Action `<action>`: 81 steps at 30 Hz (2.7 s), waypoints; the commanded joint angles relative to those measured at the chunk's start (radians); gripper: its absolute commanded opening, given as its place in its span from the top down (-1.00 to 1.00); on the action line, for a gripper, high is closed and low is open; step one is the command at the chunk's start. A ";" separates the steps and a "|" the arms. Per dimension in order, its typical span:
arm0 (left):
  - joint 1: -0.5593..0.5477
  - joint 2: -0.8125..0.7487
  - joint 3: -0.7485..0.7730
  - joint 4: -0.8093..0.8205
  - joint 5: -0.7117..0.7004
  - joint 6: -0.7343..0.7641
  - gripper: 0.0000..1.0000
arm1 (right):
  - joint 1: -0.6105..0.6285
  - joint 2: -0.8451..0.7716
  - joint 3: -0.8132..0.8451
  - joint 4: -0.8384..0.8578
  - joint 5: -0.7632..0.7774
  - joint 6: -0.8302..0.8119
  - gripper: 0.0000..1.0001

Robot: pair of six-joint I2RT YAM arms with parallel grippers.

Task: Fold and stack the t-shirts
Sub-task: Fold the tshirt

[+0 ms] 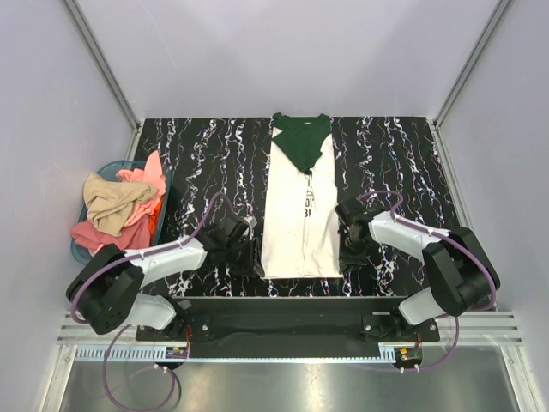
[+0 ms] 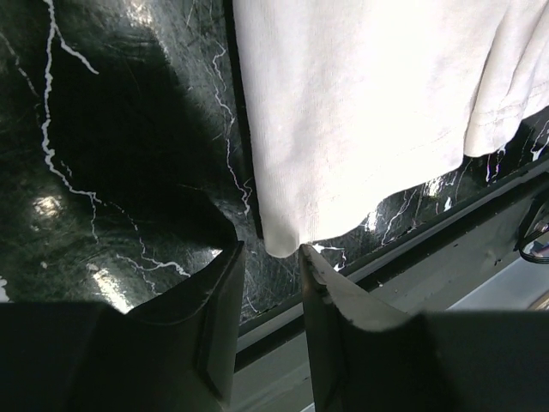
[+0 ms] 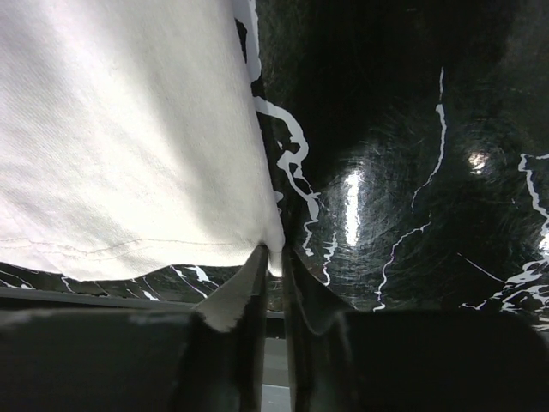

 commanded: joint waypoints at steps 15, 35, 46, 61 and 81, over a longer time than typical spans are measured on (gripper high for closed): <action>0.002 0.040 0.030 0.082 0.035 0.017 1.00 | 0.015 -0.090 0.003 0.019 -0.004 0.018 1.00; 0.108 0.317 0.439 -0.044 0.088 0.119 1.00 | -0.045 0.065 0.322 -0.011 0.084 -0.092 1.00; 0.213 0.533 0.740 -0.119 0.104 0.181 1.00 | -0.137 0.278 0.575 -0.028 0.094 -0.189 1.00; 0.296 0.677 1.030 -0.148 0.095 0.223 1.00 | -0.238 0.452 0.879 -0.054 0.041 -0.267 1.00; 0.390 0.836 1.244 -0.023 0.234 0.224 1.00 | -0.305 0.643 1.195 -0.068 -0.070 -0.373 1.00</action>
